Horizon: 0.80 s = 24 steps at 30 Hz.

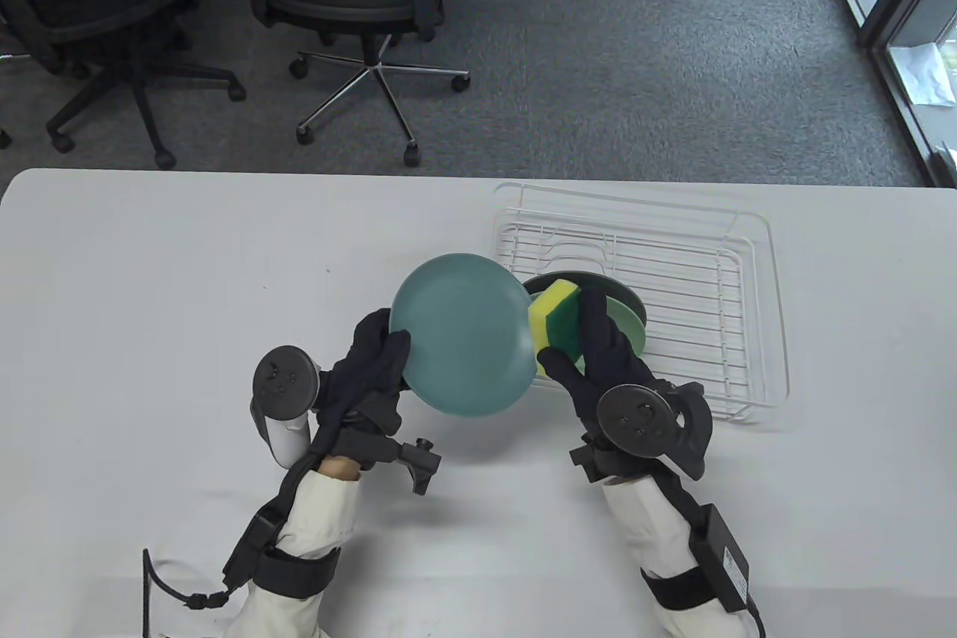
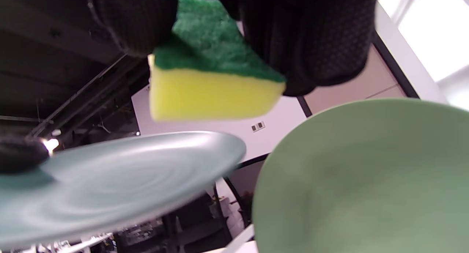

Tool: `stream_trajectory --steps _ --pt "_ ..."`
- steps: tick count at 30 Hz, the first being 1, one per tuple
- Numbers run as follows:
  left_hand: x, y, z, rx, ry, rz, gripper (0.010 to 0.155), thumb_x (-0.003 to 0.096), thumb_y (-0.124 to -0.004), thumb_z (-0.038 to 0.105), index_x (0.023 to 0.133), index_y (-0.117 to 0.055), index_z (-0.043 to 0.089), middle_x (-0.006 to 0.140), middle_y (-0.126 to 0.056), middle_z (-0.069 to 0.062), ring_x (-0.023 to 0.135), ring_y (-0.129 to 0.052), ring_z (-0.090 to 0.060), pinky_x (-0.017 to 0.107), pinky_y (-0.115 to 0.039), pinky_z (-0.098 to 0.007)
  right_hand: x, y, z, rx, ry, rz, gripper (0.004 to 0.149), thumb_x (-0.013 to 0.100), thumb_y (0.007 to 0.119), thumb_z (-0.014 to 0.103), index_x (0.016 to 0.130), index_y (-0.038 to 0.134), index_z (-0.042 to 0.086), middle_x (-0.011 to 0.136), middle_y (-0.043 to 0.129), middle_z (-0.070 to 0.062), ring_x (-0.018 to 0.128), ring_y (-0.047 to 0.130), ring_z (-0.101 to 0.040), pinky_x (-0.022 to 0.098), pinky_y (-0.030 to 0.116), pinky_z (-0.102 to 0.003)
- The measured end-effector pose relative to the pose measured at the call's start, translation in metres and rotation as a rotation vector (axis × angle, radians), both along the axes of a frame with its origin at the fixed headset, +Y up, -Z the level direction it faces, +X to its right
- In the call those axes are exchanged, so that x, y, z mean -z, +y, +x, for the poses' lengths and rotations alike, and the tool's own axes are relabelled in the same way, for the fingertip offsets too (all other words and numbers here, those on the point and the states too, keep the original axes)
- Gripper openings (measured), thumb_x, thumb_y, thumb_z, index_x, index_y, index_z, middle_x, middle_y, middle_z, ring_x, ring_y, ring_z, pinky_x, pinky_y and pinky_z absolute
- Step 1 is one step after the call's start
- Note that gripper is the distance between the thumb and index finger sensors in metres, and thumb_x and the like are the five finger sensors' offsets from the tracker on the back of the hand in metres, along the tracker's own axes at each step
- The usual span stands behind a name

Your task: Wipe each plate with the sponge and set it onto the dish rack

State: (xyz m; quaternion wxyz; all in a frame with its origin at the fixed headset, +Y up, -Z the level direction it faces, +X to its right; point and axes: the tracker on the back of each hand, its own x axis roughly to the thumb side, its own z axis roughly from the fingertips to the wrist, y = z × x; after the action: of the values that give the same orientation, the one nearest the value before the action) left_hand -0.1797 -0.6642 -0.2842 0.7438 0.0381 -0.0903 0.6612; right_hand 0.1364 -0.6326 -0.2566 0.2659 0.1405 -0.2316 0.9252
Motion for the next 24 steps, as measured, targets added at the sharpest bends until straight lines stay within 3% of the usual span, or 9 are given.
stream_trajectory --steps 5,8,12,17,20,24 --pt "0.001 -0.001 -0.015 -0.152 0.035 -0.021 0.056 0.0607 -0.058 0.015 0.103 -0.042 -0.018 0.093 -0.074 -0.038 0.073 -0.093 -0.046 0.048 -0.095 -0.038 -0.002 0.002 -0.003 0.143 0.096 -0.036 0.082 0.059 0.072 0.04 0.113 0.035 -0.008 0.098 0.072 -0.033 0.075 0.086 -0.044 0.053 0.08 -0.048" --pt "0.001 -0.001 -0.02 -0.199 0.038 -0.025 0.056 0.0608 -0.058 0.015 0.103 -0.041 -0.018 0.094 -0.073 -0.038 0.073 -0.093 -0.045 0.049 -0.095 -0.038 -0.004 0.003 -0.007 0.14 0.131 -0.05 0.081 0.059 0.072 0.04 0.113 0.035 -0.008 0.098 0.071 -0.033 0.075 0.085 -0.045 0.053 0.08 -0.049" --pt "0.0 0.0 -0.019 -0.274 0.003 -0.041 0.056 0.061 -0.057 0.015 0.103 -0.04 -0.018 0.094 -0.072 -0.038 0.074 -0.093 -0.044 0.05 -0.095 -0.037 -0.005 0.002 -0.013 0.139 0.166 -0.058 0.081 0.059 0.071 0.04 0.114 0.034 -0.009 0.099 0.071 -0.033 0.076 0.085 -0.045 0.054 0.08 -0.049" --pt "0.0 -0.002 -0.011 -0.294 -0.044 -0.059 0.056 0.0607 -0.057 0.014 0.103 -0.041 -0.018 0.093 -0.073 -0.038 0.073 -0.094 -0.043 0.05 -0.096 -0.034 -0.007 0.001 -0.013 0.28 0.224 -0.054 0.081 0.061 0.069 0.038 0.113 0.03 -0.011 0.1 0.067 -0.034 0.078 0.083 -0.046 0.055 0.079 -0.048" --pt "0.002 -0.005 -0.01 -0.226 -0.06 -0.096 0.056 0.0608 -0.059 0.015 0.103 -0.046 -0.019 0.088 -0.08 -0.037 0.063 -0.099 -0.04 0.036 -0.096 -0.027 -0.006 0.0 -0.01 0.328 0.242 -0.047 0.081 0.062 0.067 0.039 0.113 0.027 -0.01 0.101 0.065 -0.034 0.079 0.082 -0.045 0.057 0.079 -0.047" --pt "0.004 -0.008 -0.01 -0.068 -0.065 -0.121 0.053 0.0614 -0.061 0.02 0.097 -0.059 -0.018 0.07 -0.093 -0.022 0.042 -0.101 -0.026 0.019 -0.09 -0.018 -0.006 -0.001 -0.008 0.42 0.268 -0.035 0.08 0.063 0.066 0.039 0.113 0.026 -0.009 0.102 0.064 -0.033 0.081 0.081 -0.044 0.058 0.079 -0.046"
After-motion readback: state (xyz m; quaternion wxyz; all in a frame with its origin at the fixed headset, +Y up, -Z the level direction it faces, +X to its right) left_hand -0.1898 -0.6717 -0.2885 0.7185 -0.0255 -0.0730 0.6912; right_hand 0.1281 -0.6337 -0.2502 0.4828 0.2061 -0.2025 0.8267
